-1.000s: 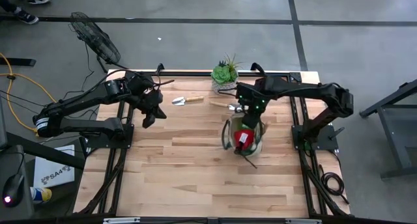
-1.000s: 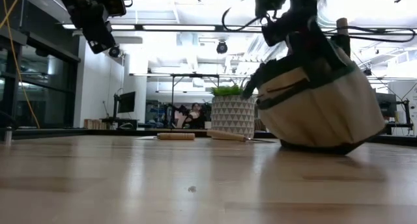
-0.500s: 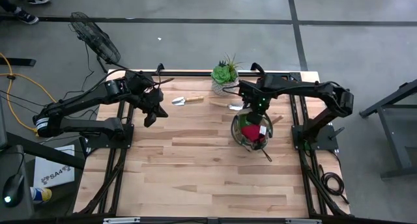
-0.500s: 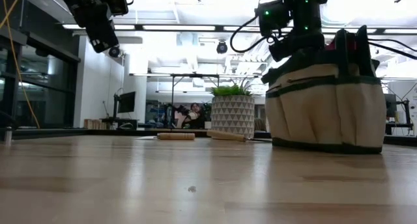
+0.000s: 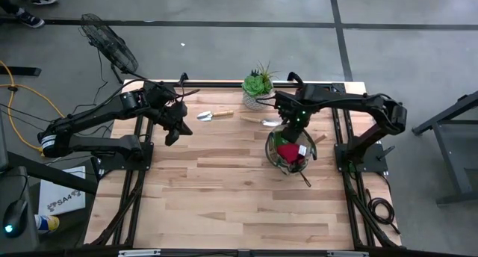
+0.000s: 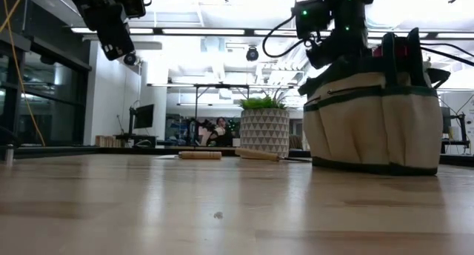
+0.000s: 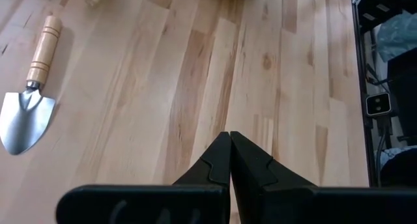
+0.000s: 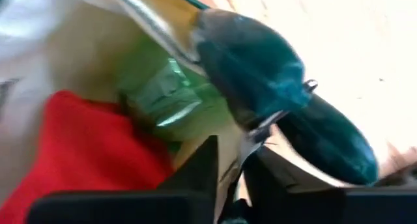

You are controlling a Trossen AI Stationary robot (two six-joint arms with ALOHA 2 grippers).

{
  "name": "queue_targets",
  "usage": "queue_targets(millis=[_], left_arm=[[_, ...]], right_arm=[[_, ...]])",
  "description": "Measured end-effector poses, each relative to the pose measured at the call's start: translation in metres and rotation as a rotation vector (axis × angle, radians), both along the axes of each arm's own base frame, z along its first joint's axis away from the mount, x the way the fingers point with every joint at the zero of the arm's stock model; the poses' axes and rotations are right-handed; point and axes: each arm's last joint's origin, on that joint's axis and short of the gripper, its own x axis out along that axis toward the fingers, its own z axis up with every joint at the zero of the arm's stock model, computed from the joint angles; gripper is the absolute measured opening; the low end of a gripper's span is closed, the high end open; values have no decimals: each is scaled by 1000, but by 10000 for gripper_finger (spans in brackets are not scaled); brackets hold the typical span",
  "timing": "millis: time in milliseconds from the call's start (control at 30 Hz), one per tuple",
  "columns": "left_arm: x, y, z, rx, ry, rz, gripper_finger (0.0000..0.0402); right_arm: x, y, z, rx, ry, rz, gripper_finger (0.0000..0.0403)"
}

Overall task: Pick & Place Garden tools in Gardening bag
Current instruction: Adjust the brown gardening bag, then put the left brown trowel into the brown gardening bag

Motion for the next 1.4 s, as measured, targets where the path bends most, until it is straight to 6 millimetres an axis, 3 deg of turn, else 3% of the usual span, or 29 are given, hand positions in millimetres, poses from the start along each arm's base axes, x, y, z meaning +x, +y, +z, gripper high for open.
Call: queue_targets(millis=[333, 500, 733, 933, 1200, 1400], left_arm=[[0, -1, 0, -17, -8, -15, 0], [0, -1, 0, -16, -8, -14, 0], [4, 3, 3, 44, -43, 19, 9], [8, 7, 6, 121, -74, 73, 54], [33, 22, -2, 187, -76, 132, 154], [62, 37, -18, 196, -79, 139, 181]], right_arm=[[-12, 6, 21, 15, -105, -52, 188], [-24, 10, 38, -12, -170, -68, 230], [-44, 16, 60, -67, -262, -91, 238], [-62, 22, 76, -113, -336, -139, 240], [-90, 30, 97, -220, -435, -169, 238], [-116, 36, 112, -332, -508, -212, 238]])
